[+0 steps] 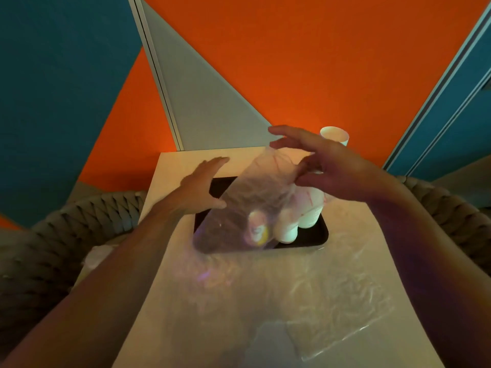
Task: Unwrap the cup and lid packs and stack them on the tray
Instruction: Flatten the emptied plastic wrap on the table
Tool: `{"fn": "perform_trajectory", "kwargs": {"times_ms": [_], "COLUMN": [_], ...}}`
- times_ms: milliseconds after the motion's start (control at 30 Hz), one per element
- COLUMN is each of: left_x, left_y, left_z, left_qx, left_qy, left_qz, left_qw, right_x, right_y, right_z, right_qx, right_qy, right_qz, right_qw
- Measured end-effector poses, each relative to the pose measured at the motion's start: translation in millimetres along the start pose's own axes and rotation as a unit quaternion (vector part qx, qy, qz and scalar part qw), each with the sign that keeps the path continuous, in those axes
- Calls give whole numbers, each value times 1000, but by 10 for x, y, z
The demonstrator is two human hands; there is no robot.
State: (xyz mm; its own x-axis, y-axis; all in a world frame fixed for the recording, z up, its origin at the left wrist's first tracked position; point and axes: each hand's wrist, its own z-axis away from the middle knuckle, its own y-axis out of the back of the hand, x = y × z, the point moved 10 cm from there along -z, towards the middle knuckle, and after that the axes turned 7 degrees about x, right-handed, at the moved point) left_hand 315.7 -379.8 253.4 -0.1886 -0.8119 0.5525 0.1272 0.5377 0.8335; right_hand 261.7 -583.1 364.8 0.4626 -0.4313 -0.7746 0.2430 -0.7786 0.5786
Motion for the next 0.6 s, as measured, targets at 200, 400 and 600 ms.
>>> {"fn": "perform_trajectory", "kwargs": {"times_ms": [200,400,600], "left_x": [316,469,685], "left_y": [-193,146,420], "left_z": [-42,20,81], "left_qx": [-96,-6,50], "left_qy": [-25,-31,-69], "left_qz": [145,279,297], "left_qw": [984,960,951], "right_x": [-352,324,919], "right_y": [498,872,-248], "right_z": [-225,360,315], "right_qx": [100,364,171], "right_qy": [67,-7,-160], "right_qz": [-11,-170,-246], "right_qw": [993,916,941]}}
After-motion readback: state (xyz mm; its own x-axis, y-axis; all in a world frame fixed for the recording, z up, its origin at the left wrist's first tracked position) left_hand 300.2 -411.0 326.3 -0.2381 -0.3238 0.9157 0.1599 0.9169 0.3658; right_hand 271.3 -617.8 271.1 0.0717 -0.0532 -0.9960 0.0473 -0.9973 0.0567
